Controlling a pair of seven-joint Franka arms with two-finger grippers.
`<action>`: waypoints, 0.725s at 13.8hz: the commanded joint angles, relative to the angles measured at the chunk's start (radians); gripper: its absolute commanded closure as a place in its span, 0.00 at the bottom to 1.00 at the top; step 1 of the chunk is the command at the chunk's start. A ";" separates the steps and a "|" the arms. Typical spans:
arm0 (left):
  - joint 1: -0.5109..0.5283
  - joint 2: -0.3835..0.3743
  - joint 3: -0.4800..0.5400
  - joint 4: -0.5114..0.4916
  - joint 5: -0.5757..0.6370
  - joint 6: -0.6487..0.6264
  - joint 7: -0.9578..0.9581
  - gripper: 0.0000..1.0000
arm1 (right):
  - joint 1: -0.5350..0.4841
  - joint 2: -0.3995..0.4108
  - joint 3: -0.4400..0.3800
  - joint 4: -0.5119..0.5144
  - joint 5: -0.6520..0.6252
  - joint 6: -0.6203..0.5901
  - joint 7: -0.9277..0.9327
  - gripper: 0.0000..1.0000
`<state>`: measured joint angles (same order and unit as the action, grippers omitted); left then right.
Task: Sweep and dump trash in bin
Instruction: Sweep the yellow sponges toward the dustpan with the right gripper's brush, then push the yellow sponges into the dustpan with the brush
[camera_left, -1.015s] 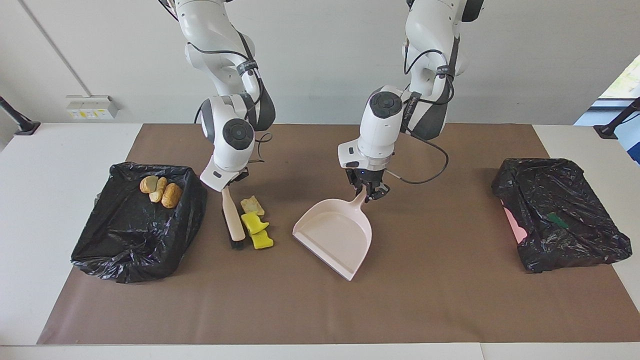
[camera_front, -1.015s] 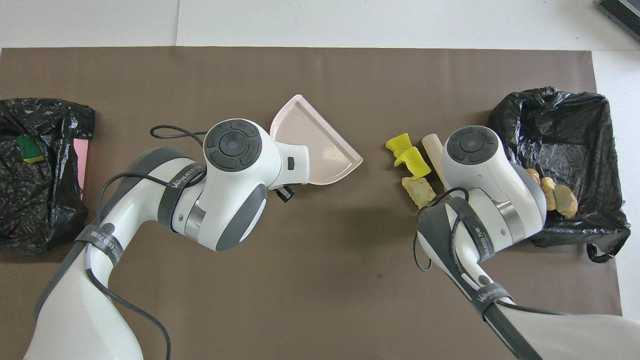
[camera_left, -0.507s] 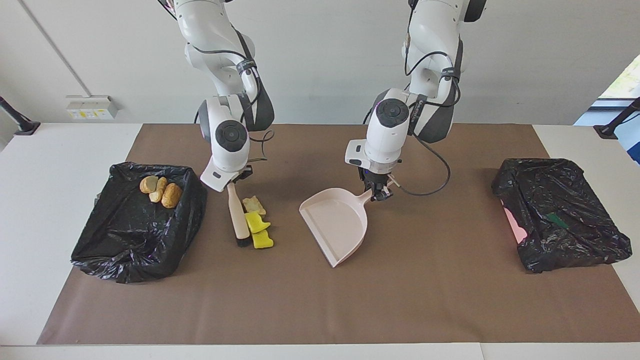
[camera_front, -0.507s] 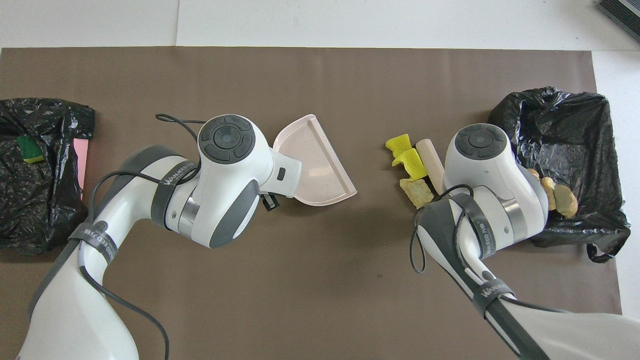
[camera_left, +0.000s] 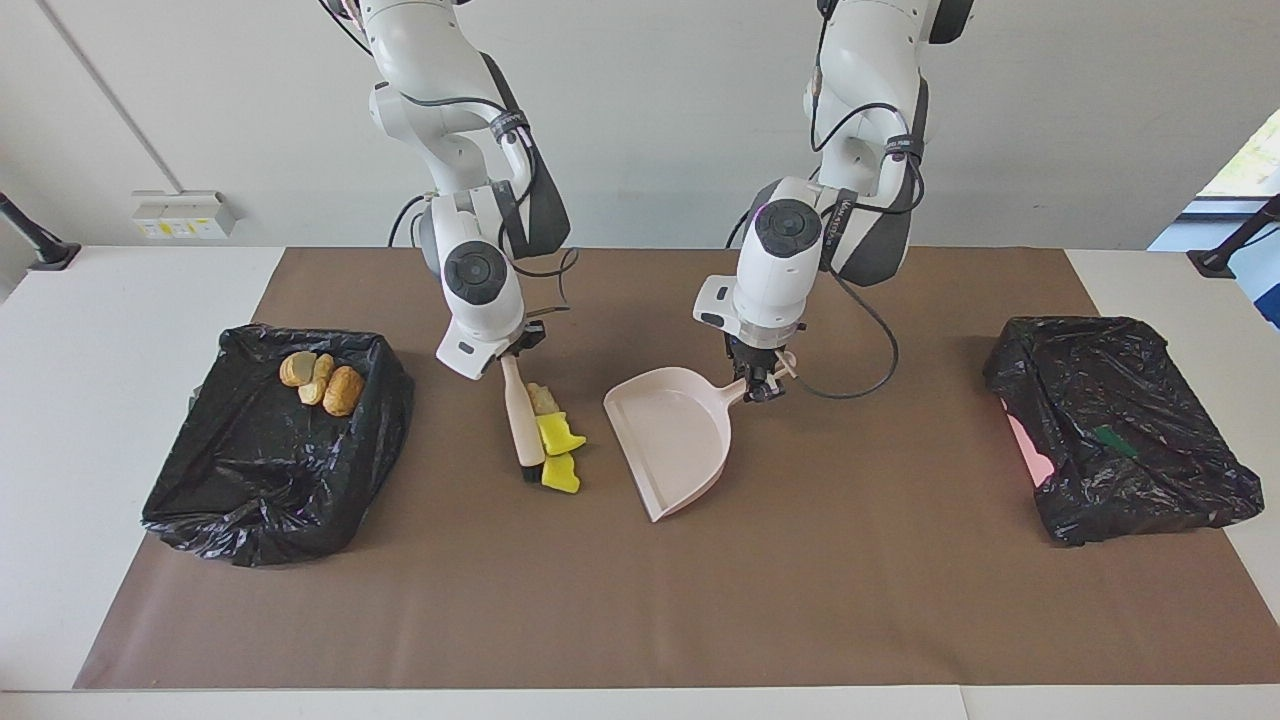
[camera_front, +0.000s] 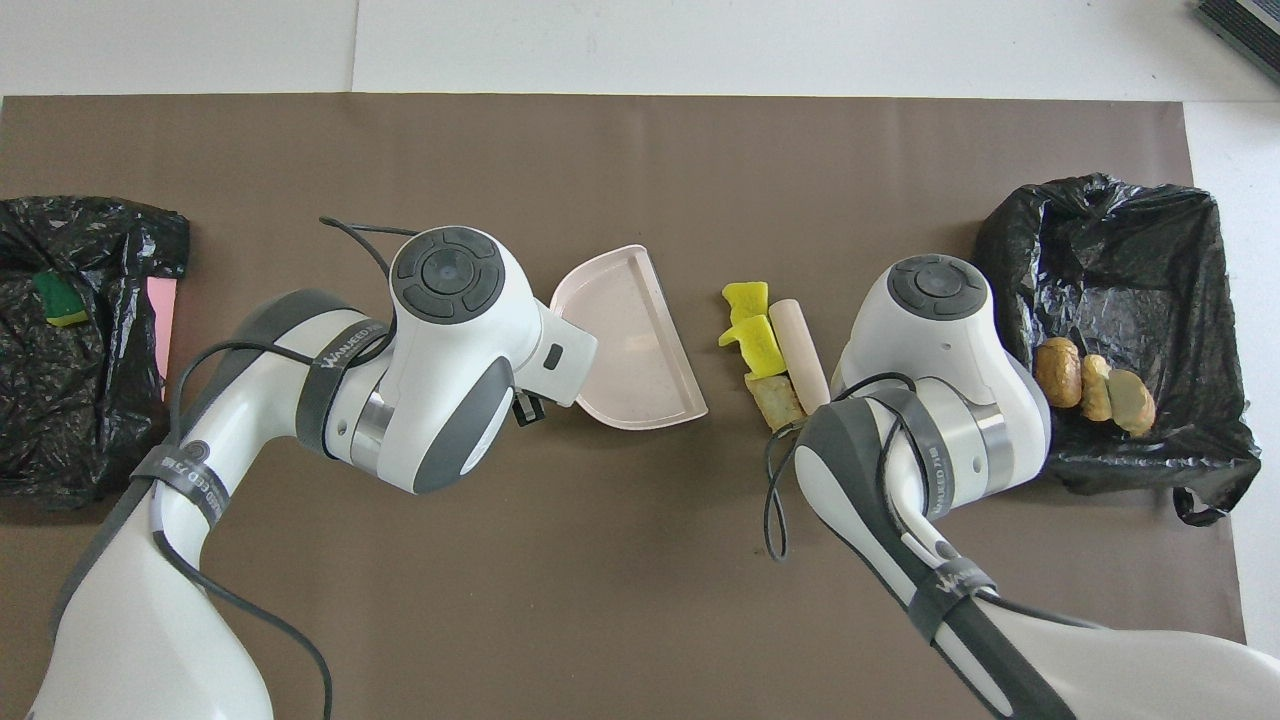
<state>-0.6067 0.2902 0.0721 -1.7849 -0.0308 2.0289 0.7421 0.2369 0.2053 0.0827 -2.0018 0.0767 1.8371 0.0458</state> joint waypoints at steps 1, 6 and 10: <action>0.005 -0.048 -0.002 -0.059 0.000 0.002 0.043 1.00 | 0.019 0.008 0.005 0.021 0.127 -0.006 -0.034 1.00; 0.001 -0.101 -0.002 -0.172 0.000 0.062 0.160 1.00 | 0.054 0.019 0.005 0.081 0.394 -0.002 -0.035 1.00; 0.005 -0.124 -0.002 -0.217 0.000 0.093 0.163 1.00 | 0.036 0.045 0.003 0.216 0.456 -0.106 -0.026 1.00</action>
<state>-0.6067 0.2092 0.0718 -1.9401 -0.0309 2.1029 0.8789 0.2982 0.2199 0.0836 -1.8812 0.4999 1.8141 0.0458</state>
